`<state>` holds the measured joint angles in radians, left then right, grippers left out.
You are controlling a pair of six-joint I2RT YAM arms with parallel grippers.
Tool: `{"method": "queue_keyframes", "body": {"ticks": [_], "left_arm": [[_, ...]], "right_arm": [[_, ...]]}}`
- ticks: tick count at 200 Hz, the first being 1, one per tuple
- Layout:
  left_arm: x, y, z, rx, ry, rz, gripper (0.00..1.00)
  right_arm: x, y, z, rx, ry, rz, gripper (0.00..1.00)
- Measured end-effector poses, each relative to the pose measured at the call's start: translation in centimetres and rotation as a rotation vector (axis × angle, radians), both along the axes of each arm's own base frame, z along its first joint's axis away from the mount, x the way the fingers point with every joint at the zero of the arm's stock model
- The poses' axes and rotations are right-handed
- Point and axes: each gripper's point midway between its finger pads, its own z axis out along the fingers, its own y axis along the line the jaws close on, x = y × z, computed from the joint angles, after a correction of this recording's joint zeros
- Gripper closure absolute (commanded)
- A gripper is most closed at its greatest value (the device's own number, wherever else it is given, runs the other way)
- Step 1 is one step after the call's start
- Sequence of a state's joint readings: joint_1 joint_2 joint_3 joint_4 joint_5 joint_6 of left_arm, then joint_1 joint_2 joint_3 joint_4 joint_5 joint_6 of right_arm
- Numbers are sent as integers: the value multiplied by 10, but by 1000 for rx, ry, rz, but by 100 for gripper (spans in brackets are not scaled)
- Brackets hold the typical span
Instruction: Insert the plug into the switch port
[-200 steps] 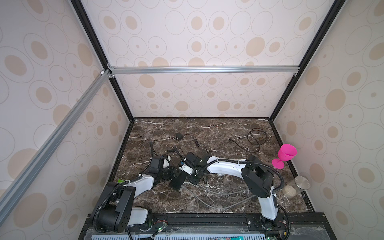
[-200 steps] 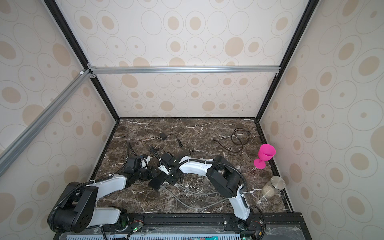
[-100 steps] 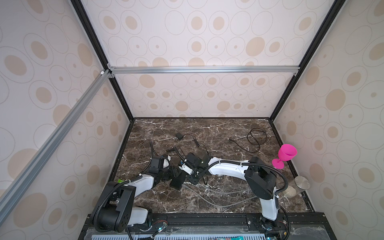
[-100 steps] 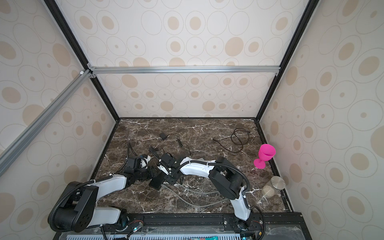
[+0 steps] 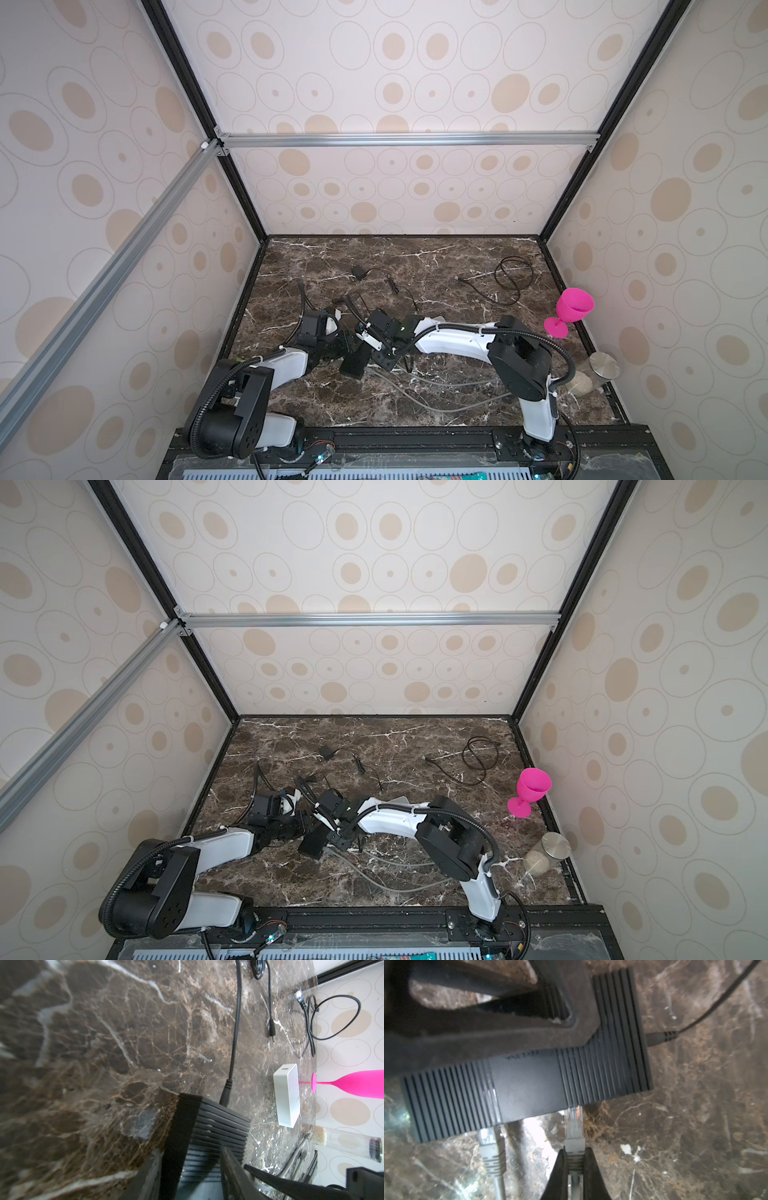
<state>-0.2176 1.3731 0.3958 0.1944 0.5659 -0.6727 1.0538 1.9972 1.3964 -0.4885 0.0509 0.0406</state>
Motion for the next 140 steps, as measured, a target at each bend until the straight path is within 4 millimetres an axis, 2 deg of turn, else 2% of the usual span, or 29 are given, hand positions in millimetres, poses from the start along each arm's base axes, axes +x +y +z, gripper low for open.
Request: {"method": "queue_keyframes", "body": {"ticks": [38,83,140], "left_arm": [[3,3,-1,1,-4,11,61],[4,0,-2,-35,-29,12,61],[0,-20,-1,-141,-25,-45,61]], "right_arm": [[5,3,1,15,-26,-9,100],[1,0,-12,26,-20,10,100],[-10,-15,-10,62,-52,53,100]]}}
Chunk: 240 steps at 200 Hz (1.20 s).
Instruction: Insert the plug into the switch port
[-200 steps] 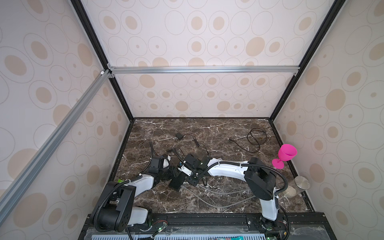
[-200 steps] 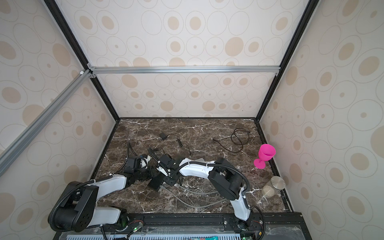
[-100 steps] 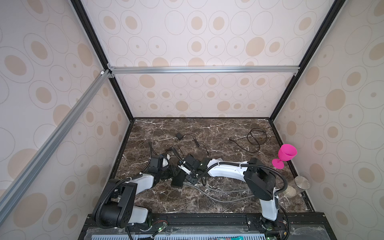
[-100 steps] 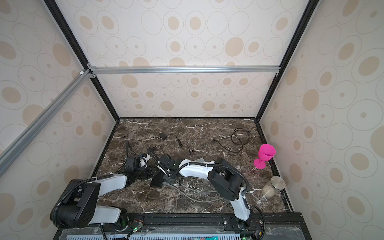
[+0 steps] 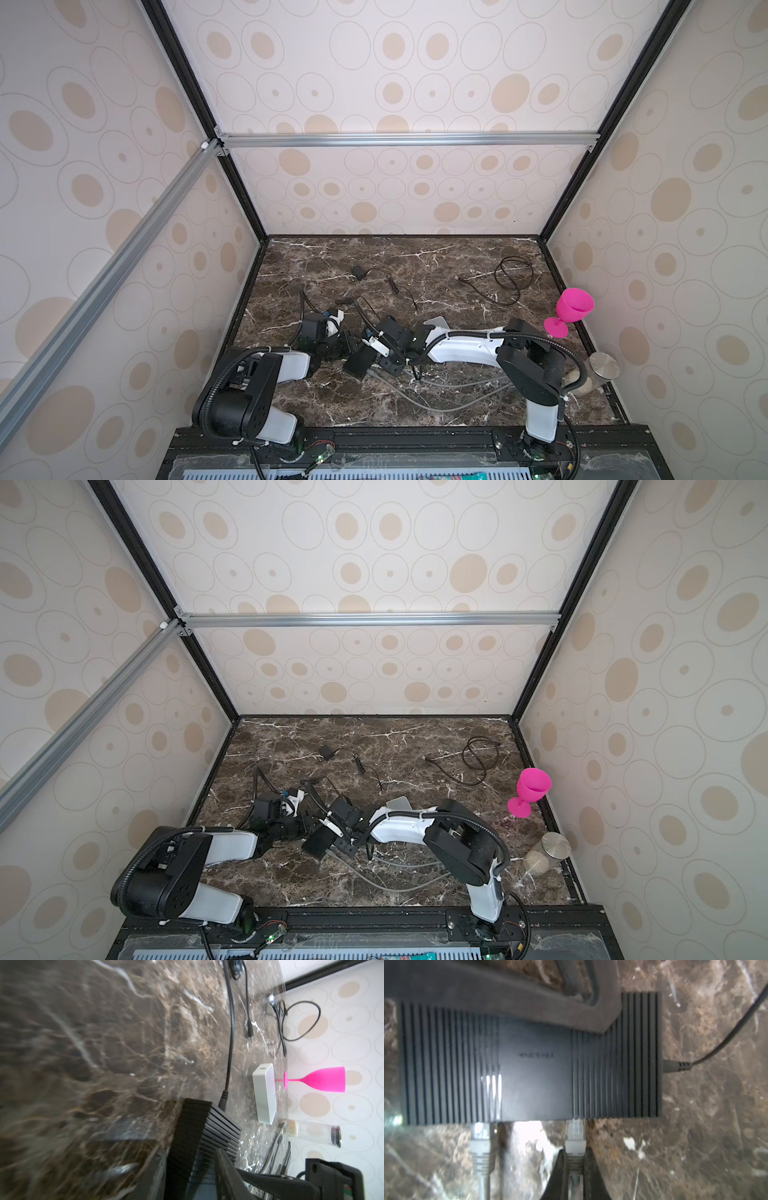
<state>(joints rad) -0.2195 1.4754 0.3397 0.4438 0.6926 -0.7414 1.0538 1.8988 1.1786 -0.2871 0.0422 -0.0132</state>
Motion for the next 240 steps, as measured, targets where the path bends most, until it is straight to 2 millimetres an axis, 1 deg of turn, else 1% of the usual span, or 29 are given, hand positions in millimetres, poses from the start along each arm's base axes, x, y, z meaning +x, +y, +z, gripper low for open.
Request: {"method": "queue_keyframes", "body": {"ticks": [27,114,183,240], "left_arm": [[-1,-6,0,-6,0,-20,61],[2,-8,0,-14,-10,-26,61],[13,-2,0,27,-33,19,61],[17,2,0,49,-44,39,62]], "right_arm": [[-1,-5,3,-8,-14,9,100],[4,-7,3,-39,-31,5,100],[16,3,3,-113,11,35,100],[23,8,4,-105,2,35,100]]}}
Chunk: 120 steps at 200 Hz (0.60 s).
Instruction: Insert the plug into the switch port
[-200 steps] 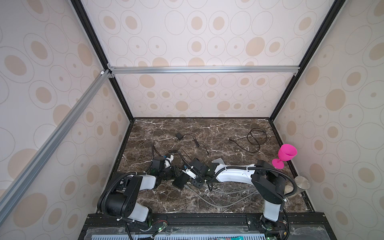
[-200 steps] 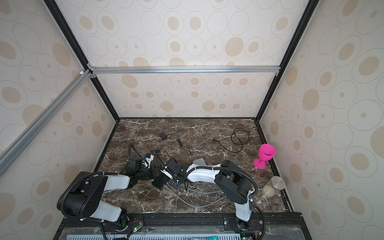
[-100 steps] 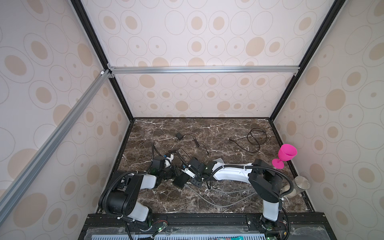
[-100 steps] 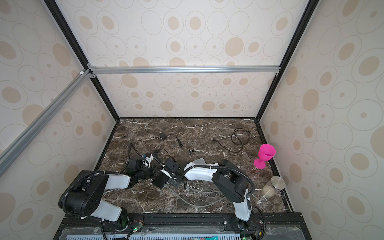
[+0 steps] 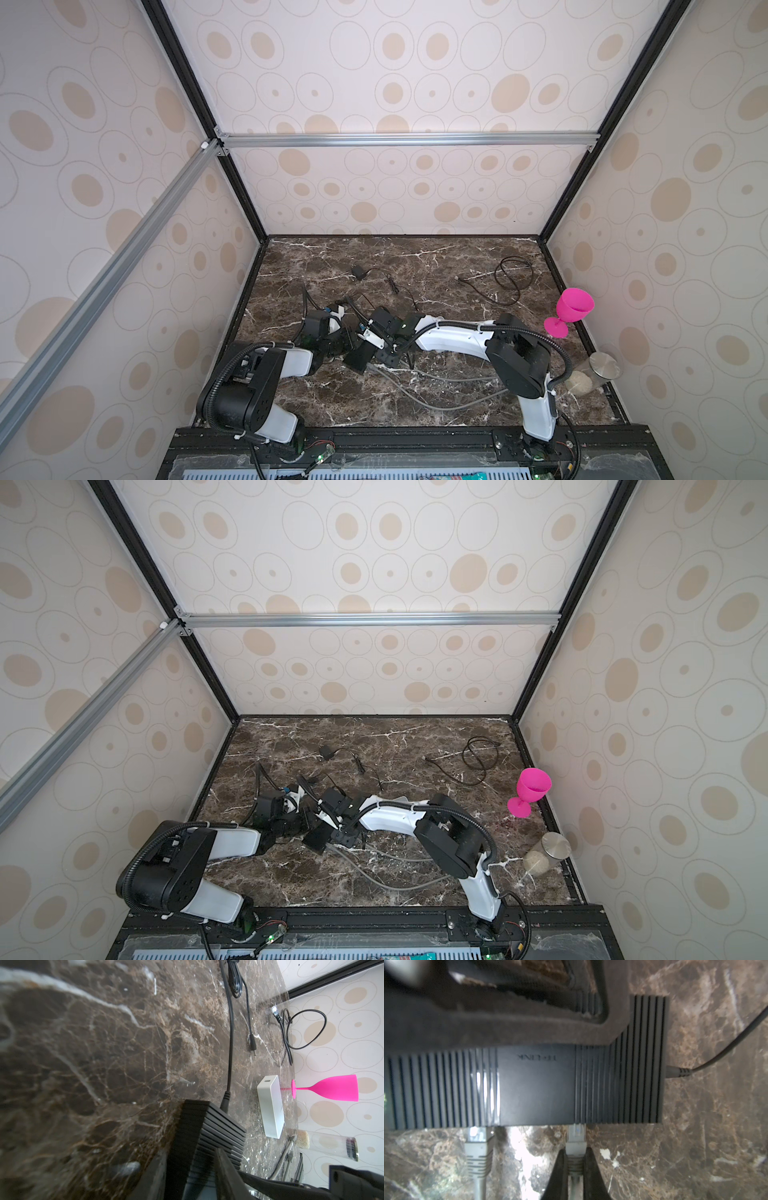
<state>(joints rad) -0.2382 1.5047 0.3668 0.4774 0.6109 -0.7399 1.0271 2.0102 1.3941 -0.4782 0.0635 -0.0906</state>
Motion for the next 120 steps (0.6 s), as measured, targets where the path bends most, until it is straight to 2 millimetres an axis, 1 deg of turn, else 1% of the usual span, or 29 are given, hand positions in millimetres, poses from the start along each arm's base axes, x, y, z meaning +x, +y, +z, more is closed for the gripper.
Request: {"method": "queue_keyframes", "body": {"ticks": [37,97,120], "left_arm": [[2,1,0,9,-6,7,62],[6,4,0,26,-15,25,62],[10,8,0,45,-27,43,62]], "right_arm": [[3,3,-5,28,-20,5,100],[8,7,-4,44,-31,24,100],[14,13,-4,41,-36,32,100]]}}
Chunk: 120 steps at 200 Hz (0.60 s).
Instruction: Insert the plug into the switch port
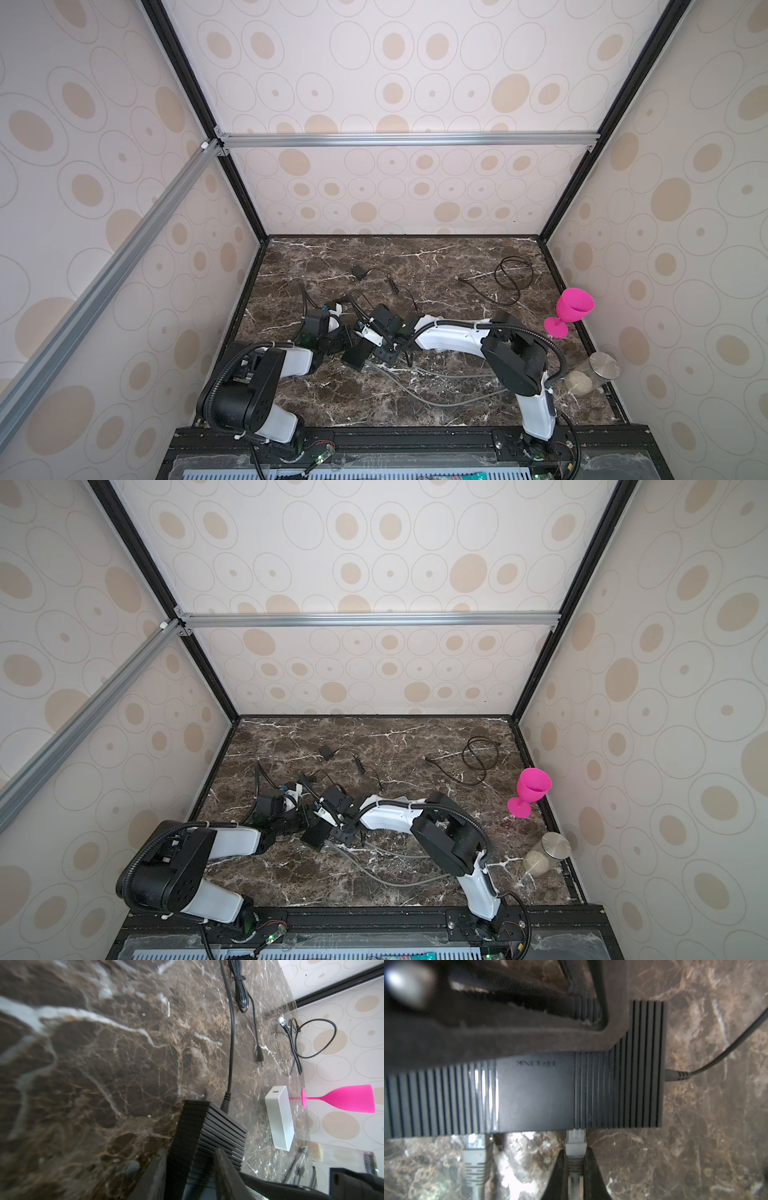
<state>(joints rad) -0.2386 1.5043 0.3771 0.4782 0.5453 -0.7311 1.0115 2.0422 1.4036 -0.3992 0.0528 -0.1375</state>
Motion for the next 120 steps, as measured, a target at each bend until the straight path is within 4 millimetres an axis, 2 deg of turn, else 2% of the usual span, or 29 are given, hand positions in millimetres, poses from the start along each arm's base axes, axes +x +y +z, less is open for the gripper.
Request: {"method": "queue_keyframes", "body": {"ticks": [80,120], "left_arm": [[8,8,0,41,-29,41,62],[13,7,1,27,-50,52,68]], "right_arm": [[14,9,0,-36,9,5,100],[15,10,0,-27,18,1,100]]}}
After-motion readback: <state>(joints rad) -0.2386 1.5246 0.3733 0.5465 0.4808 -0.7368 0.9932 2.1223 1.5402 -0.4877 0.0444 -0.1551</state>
